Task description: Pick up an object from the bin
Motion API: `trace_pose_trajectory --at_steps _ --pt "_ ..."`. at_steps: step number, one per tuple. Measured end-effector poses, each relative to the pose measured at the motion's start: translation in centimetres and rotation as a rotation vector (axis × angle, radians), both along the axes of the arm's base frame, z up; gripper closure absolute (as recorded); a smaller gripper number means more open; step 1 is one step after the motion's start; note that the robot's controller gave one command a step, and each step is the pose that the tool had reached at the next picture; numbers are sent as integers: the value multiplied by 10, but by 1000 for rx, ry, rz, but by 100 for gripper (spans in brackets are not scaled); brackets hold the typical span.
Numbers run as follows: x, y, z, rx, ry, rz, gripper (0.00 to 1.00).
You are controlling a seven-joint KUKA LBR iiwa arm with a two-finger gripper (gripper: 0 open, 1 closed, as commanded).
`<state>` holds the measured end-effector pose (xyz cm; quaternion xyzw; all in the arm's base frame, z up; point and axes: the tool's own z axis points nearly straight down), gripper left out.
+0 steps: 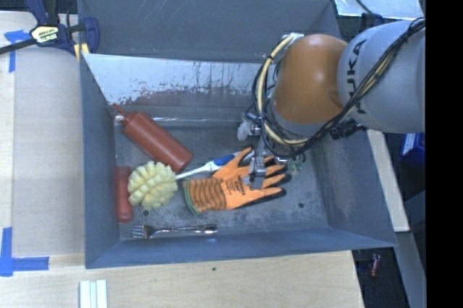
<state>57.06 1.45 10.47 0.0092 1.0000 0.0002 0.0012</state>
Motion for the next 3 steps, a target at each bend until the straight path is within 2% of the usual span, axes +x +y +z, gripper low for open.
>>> trace_pose_trajectory --at_steps 1,2,3 --pt "-33 -9 -32 1 -13 107 100" --pt "-33 -9 -32 1 -13 106 100" --pt "-44 -12 -32 2 -20 18 100"
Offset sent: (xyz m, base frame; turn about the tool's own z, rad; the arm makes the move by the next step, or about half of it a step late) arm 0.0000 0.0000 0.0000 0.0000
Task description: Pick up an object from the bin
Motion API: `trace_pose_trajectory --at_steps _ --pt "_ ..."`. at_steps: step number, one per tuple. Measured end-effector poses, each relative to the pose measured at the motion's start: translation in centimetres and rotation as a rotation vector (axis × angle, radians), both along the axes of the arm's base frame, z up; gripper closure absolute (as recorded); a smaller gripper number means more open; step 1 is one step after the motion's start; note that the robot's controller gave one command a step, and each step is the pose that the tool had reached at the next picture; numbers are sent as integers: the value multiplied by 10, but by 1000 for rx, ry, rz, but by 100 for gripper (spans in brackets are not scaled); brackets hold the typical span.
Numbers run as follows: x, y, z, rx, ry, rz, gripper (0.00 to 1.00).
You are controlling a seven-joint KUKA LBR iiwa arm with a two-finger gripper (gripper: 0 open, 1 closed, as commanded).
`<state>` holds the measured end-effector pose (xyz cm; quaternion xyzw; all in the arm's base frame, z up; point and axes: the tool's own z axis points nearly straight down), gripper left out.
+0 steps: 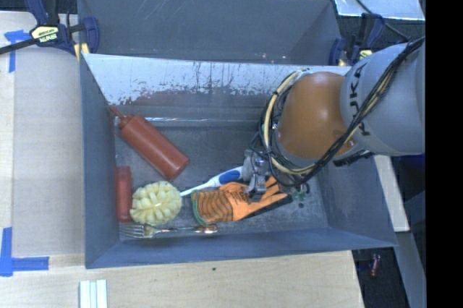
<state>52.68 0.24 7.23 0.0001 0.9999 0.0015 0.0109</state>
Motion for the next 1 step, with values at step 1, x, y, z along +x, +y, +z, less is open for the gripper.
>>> trace_pose_trajectory --at_steps 1 --pt "-15 -2 -1 2 0 -112 100"
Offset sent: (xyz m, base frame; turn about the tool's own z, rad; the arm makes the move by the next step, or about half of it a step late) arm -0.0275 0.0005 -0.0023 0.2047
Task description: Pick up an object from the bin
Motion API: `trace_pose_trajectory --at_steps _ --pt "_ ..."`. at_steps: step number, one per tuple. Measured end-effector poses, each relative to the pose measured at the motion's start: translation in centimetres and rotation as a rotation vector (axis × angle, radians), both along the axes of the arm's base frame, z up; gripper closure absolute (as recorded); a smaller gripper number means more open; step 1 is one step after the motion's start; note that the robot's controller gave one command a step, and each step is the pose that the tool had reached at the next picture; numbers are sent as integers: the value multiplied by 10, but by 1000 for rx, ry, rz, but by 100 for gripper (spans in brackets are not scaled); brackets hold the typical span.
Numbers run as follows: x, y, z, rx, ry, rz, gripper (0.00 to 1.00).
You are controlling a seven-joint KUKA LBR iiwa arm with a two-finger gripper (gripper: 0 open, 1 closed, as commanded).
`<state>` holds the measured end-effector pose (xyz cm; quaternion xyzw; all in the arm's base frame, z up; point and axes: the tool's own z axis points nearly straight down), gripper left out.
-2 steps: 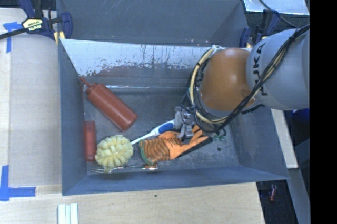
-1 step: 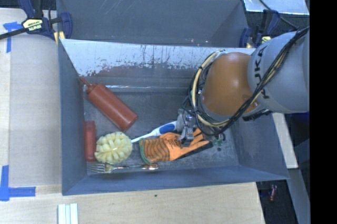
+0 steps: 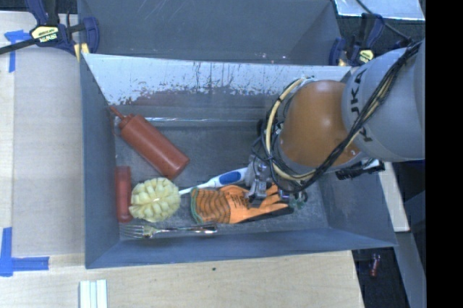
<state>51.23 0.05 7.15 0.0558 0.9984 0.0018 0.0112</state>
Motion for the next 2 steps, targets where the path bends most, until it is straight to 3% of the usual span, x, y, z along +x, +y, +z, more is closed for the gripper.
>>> trace_pose_trajectory --at_steps 1,2 --pt "-12 2 -1 2 -3 -94 100" --pt "-11 -6 0 5 -6 -213 100"
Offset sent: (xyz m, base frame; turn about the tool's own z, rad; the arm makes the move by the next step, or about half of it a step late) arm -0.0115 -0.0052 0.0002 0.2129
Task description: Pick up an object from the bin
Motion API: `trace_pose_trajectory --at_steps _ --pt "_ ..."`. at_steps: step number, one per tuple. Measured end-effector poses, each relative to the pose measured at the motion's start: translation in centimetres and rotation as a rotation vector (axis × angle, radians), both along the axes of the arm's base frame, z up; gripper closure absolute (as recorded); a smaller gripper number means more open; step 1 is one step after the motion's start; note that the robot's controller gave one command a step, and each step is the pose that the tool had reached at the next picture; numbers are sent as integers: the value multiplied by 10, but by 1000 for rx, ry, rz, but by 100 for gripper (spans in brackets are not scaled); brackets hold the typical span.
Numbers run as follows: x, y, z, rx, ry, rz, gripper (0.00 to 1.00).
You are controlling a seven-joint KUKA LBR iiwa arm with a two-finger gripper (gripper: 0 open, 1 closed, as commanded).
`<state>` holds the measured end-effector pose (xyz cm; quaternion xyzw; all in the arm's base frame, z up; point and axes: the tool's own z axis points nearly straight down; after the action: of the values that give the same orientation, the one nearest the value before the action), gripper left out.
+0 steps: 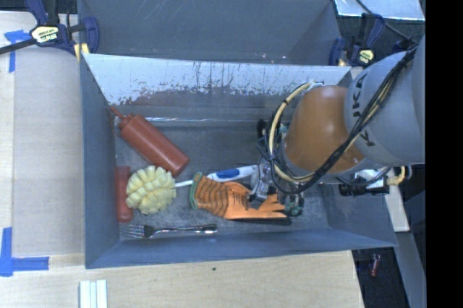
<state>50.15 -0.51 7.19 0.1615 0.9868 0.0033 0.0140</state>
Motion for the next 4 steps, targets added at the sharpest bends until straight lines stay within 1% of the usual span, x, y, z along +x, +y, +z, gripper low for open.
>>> trace_pose_trajectory --at_steps 4 --pt "0 0 0 0 0 -2 100"
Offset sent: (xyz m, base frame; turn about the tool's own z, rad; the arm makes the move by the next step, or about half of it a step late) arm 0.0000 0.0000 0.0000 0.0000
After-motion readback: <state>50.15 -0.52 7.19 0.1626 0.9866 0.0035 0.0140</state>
